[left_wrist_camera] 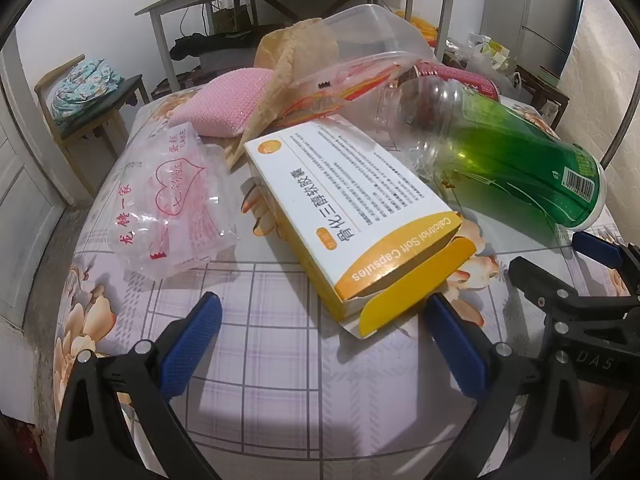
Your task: Collect trash
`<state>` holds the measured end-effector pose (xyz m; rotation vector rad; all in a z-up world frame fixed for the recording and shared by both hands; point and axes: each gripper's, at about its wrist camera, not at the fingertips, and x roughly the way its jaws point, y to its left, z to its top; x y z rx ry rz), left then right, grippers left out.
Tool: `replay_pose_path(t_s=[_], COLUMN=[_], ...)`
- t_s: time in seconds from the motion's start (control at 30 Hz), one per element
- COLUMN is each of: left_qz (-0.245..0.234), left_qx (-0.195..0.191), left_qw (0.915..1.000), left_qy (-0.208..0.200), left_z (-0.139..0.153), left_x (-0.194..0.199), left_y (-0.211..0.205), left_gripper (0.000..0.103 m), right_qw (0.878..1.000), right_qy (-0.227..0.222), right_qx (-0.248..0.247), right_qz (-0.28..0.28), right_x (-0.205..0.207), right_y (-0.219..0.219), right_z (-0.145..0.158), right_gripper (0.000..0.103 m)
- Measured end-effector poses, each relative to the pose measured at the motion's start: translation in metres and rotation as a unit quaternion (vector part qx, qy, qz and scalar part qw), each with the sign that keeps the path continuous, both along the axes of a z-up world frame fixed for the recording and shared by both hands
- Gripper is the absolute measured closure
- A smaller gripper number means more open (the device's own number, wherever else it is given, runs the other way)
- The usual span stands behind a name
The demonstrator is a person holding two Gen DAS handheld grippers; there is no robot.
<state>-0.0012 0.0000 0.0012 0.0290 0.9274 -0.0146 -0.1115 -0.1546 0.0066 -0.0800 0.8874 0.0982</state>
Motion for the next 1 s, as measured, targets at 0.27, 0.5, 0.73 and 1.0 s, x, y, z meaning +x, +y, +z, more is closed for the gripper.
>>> replay_pose_path(t_s=[0.27,0.5,0.73,1.0], left_qz=[0.000,0.000,0.000,0.000], left_qx=[0.000,0.000,0.000,0.000], left_qw=[1.0000,1.0000,1.0000,1.0000], left_qy=[0.008,0.009,0.009,0.009], left_z=[-0.0005,-0.0007,-0.0007,-0.0007], left_x=[0.0004,0.0007,0.0007,0.0008], left_y=[0.0000,0.0000,0.0000,0.0000], left_gripper=[0.004,0.004,0.004,0.004], right_qw=[1.000,1.000,1.000,1.000], right_qy=[0.010,0.010,0.011,0.011], right_qx=[0.001,0.001,0.001,0.001], right_qz=[0.000,0.000,0.000,0.000], right_x=[0.0011,0.0014,0.0011,0.0011], right_y=[-0.0002,-0.0002,-0.0003,-0.0005], right_z=[-0.0009,-0.0011,-0.0011,-0.0011], right_gripper=[0.006,0.006,0.006,0.006])
